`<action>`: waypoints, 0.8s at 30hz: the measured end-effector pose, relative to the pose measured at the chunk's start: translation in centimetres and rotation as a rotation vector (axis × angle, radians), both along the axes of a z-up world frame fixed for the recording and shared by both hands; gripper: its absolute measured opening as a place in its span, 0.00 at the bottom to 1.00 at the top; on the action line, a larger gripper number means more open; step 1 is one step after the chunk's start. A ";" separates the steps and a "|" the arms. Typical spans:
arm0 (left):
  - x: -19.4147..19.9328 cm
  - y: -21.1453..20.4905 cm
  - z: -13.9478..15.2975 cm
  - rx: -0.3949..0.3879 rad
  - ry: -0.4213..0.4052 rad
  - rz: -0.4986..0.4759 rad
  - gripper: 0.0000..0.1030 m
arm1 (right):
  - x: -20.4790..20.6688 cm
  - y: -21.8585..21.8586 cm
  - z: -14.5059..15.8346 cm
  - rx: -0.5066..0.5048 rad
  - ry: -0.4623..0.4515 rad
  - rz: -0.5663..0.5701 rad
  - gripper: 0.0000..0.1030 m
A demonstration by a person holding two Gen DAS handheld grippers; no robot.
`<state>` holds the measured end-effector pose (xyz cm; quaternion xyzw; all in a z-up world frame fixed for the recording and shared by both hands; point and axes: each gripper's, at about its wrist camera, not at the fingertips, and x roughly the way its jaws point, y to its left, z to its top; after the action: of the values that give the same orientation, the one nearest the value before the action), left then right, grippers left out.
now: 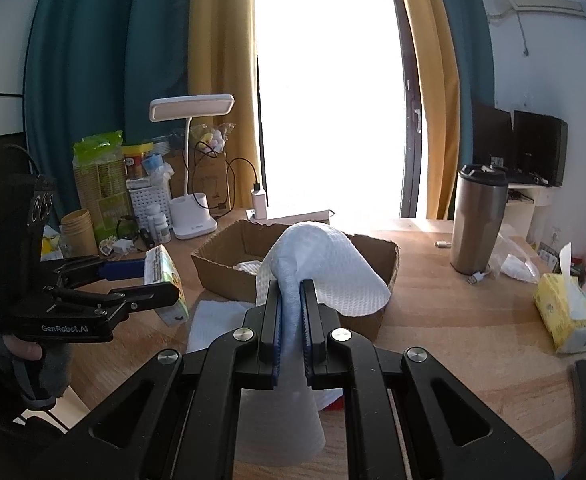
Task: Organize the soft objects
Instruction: 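Carry the tissue pack and white cloth over the box and lower them in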
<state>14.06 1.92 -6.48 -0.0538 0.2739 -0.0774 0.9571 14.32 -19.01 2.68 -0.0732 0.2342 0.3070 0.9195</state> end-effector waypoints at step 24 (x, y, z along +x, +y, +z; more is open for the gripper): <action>2.6 2.3 1.9 -0.026 -0.070 0.054 0.65 | 2.6 4.0 1.8 -0.035 -0.055 0.068 0.09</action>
<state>16.66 4.25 -4.55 -0.0707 0.2377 -0.0568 0.9671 16.96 -14.98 4.51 -0.1055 0.2116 0.3319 0.9132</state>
